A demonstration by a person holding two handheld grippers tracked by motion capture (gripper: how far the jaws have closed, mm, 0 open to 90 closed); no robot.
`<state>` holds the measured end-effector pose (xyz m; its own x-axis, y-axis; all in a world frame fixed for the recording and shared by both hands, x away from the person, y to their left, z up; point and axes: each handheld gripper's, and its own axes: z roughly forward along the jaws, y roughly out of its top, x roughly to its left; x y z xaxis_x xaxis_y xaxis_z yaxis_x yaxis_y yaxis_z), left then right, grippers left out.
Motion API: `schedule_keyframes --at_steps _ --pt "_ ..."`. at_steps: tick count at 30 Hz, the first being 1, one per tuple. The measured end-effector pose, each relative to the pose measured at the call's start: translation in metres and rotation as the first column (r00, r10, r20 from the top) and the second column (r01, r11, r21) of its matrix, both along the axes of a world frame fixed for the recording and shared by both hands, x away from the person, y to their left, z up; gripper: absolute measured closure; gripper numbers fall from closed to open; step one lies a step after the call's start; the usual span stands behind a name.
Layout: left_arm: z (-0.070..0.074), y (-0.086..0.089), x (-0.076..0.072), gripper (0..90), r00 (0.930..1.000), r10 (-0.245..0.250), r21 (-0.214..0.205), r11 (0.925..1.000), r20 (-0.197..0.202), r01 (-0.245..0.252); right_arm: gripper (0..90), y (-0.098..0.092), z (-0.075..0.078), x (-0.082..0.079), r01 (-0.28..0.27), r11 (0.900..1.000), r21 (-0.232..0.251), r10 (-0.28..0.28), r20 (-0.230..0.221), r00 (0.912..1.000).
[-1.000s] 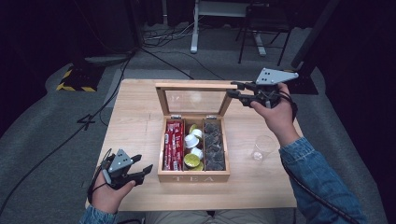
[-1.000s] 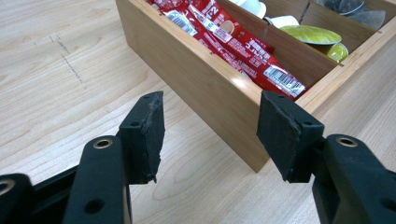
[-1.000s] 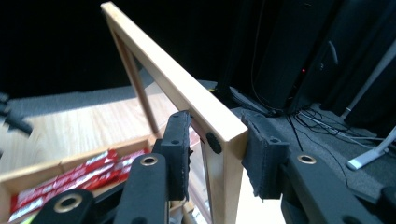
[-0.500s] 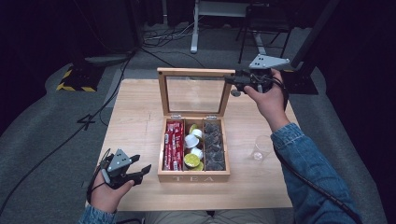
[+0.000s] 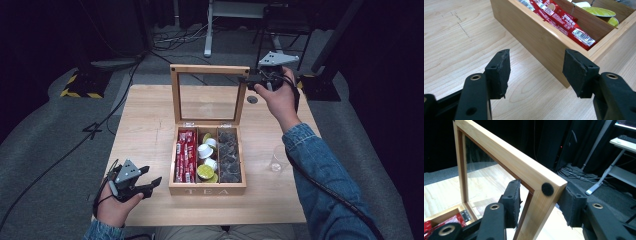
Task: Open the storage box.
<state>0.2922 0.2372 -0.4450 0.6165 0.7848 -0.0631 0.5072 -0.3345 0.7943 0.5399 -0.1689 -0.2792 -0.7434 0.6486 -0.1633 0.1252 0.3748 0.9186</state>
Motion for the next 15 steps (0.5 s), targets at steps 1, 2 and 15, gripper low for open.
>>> schedule_keyframes --at_steps 1,2,15 --pt "0.000 0.000 0.000 39.7 1.0000 0.000 -0.001 1.0000 0.000 0.000 54.0 0.001 -0.001 0.002 0.007 1.0000 0.002 -0.007 -0.003 1.0000" --pt "0.000 0.000 0.000 39.7 1.0000 0.000 -0.001 1.0000 0.000 0.000 53.8 0.001 -0.002 0.004 0.012 0.9999 0.002 -0.012 -0.006 0.9999" --pt "-0.003 0.003 0.003 39.7 1.0000 0.001 0.008 1.0000 -0.007 -0.001 54.2 0.008 -0.023 0.019 0.060 0.9971 -0.047 -0.061 -0.026 0.9978"
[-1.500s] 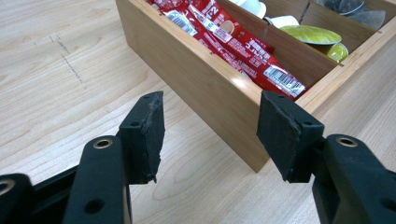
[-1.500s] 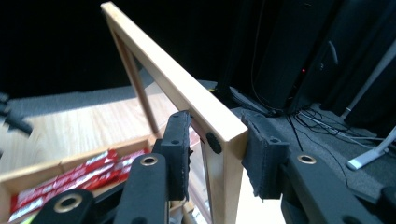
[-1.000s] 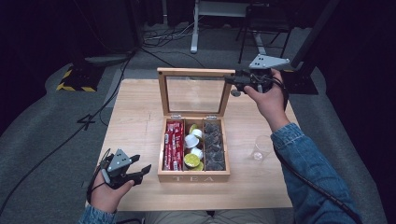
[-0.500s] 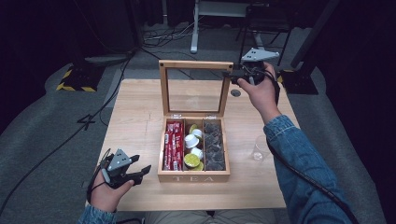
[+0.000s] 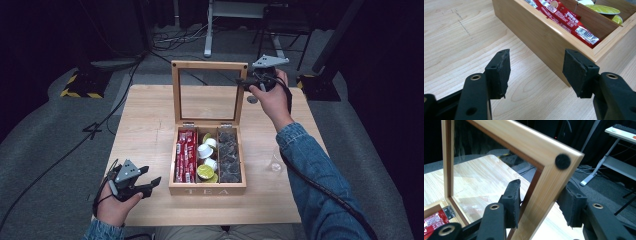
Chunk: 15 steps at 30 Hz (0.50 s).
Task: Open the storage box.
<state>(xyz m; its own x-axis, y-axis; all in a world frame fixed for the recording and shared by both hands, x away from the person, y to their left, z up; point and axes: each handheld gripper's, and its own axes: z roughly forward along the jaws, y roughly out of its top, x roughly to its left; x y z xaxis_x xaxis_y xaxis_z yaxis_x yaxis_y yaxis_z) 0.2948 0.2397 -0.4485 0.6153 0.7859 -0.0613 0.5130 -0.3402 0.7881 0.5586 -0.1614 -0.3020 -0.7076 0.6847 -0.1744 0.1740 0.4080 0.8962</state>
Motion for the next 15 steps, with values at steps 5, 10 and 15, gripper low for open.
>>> schedule_keyframes --at_steps 5,10,15 --pt "-0.006 0.006 0.004 38.2 0.9995 0.030 0.006 0.9995 -0.014 -0.030 53.5 0.002 -0.009 0.001 0.010 0.9997 -0.021 -0.010 -0.005 0.9999" --pt "-0.013 0.014 0.007 37.7 0.9980 0.053 0.013 0.9985 -0.033 -0.053 53.3 0.002 -0.019 0.004 0.016 0.9998 -0.013 -0.016 -0.032 0.9993" --pt "-0.018 0.015 0.010 37.0 0.9974 0.060 0.016 0.9981 -0.041 -0.060 53.0 0.003 -0.030 0.007 0.026 0.9995 -0.020 -0.027 -0.057 0.9980"
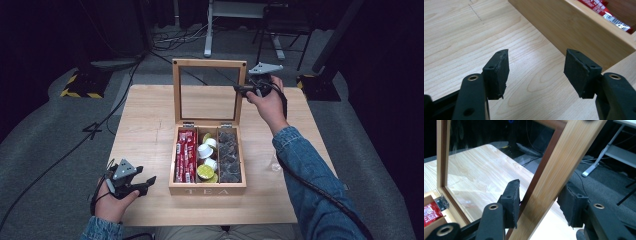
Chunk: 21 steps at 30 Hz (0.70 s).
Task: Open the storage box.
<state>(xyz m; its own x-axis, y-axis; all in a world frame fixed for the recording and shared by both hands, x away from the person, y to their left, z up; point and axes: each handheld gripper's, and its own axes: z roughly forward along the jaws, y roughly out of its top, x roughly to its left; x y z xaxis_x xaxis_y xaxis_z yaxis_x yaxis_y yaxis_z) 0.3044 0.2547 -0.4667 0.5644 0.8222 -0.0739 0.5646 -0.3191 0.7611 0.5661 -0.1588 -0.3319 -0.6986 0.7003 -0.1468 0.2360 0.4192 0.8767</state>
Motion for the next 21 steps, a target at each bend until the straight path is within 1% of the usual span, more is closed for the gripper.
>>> schedule_keyframes --at_steps 5,8,9,10,11,13,15,16,19,21 --pt "-0.004 0.001 0.002 34.1 1.0000 0.006 -0.006 1.0000 -0.002 -0.006 50.6 0.001 -0.008 0.002 0.003 1.0000 0.005 -0.003 -0.025 0.9997" --pt "-0.007 0.000 0.005 33.3 1.0000 0.003 -0.003 1.0000 -0.009 -0.003 45.3 0.002 -0.011 0.002 -0.004 1.0000 0.008 0.004 -0.040 0.9992" --pt "-0.007 0.000 0.006 33.0 0.9999 -0.005 0.003 1.0000 -0.009 0.005 44.3 0.003 -0.012 0.002 -0.004 1.0000 0.008 0.005 -0.042 0.9991" --pt "-0.008 -0.001 0.007 32.8 0.9999 -0.002 -0.002 1.0000 -0.012 0.002 43.1 0.003 -0.013 0.002 -0.004 1.0000 0.006 0.004 -0.045 0.9990" --pt "-0.008 -0.002 0.008 32.7 1.0000 -0.002 -0.005 1.0000 -0.008 0.002 42.2 0.003 -0.013 0.002 -0.007 0.9999 0.009 0.007 -0.051 0.9987" --pt "-0.008 -0.002 0.010 32.7 0.9999 -0.008 0.003 1.0000 -0.006 0.008 39.9 0.004 -0.015 0.002 -0.008 0.9998 0.015 0.009 -0.066 0.9978" --pt "-0.009 -0.002 0.011 32.7 0.9999 -0.009 -0.004 0.9999 -0.011 0.009 35.5 0.005 -0.017 0.001 -0.004 1.0000 0.007 0.005 -0.071 0.9975" --pt "-0.009 -0.002 0.013 32.8 0.9999 -0.012 0.000 0.9999 -0.007 0.012 33.2 0.004 -0.017 0.000 0.001 1.0000 0.006 0.000 -0.069 0.9976" --pt "-0.010 -0.002 0.015 33.1 0.9998 -0.014 -0.001 0.9999 -0.014 0.014 28.2 0.000 -0.015 -0.004 0.015 0.9990 0.042 -0.012 -0.065 0.9978" --pt "-0.010 -0.003 0.017 33.1 0.9998 -0.016 -0.003 0.9999 -0.010 0.016 26.0 -0.004 -0.012 -0.007 0.010 0.9978 0.066 -0.005 -0.069 0.9976"
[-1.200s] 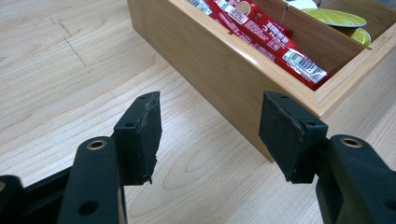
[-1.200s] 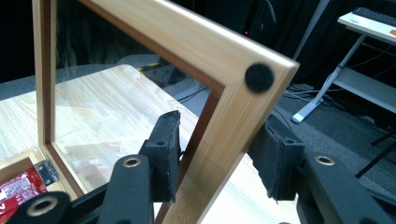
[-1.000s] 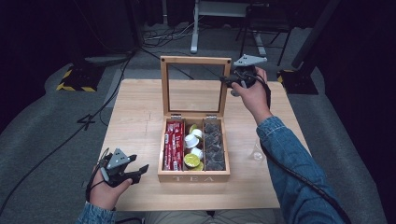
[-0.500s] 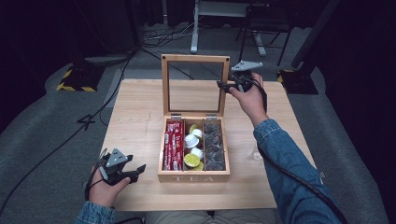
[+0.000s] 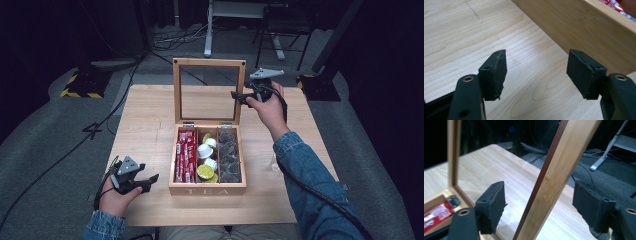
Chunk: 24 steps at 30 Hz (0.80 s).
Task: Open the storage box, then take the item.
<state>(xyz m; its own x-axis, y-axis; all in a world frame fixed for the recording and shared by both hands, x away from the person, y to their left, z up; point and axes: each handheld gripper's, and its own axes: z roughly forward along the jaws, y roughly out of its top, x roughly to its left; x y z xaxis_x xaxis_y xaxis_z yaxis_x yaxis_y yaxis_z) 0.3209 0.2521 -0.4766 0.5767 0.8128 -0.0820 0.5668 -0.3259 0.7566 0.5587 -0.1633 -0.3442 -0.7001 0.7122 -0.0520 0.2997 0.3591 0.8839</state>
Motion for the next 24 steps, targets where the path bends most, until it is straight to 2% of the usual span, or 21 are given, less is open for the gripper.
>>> schedule_keyframes --at_steps 3,6,10,14,16,18,20,24 --pt "0.000 0.000 0.003 33.2 1.0000 -0.002 0.001 1.0000 -0.002 0.002 24.7 -0.009 0.009 -0.010 -0.008 0.9999 0.014 0.008 0.005 1.0000" --pt "0.000 -0.002 0.004 33.2 1.0000 -0.002 -0.004 1.0000 -0.004 0.002 26.5 -0.019 0.021 -0.024 -0.032 0.9994 0.012 0.033 -0.032 0.9989" --pt "0.001 -0.004 0.004 33.5 1.0000 0.000 -0.009 1.0000 -0.008 0.000 28.2 -0.028 0.031 -0.043 -0.071 0.9964 0.047 0.072 -0.041 0.9965" --pt "0.000 -0.003 0.004 33.4 1.0000 0.000 0.013 0.9999 -0.006 0.000 28.4 -0.032 0.036 -0.063 -0.111 0.9919 0.061 0.114 -0.039 0.9927" --pt "-0.001 -0.004 0.004 33.2 0.9999 -0.003 0.008 1.0000 -0.014 0.003 29.2 -0.033 0.036 -0.073 -0.126 0.9895 0.070 0.130 -0.055 0.9900" --pt "-0.003 -0.003 0.003 32.5 0.9993 -0.025 0.015 0.9996 -0.026 0.025 33.2 -0.033 0.035 -0.083 -0.157 0.9837 0.088 0.164 -0.085 0.9827" --pt "-0.006 -0.003 0.003 29.8 0.9987 -0.024 0.020 0.9995 -0.046 0.025 34.2 -0.032 0.031 -0.092 -0.179 0.9796 0.093 0.188 -0.108 0.9762" --pt "-0.014 -0.001 0.004 29.1 0.9974 -0.012 0.042 0.9990 -0.071 0.015 36.1 -0.027 0.019 -0.107 -0.180 0.9819 0.058 0.187 -0.136 0.9729"
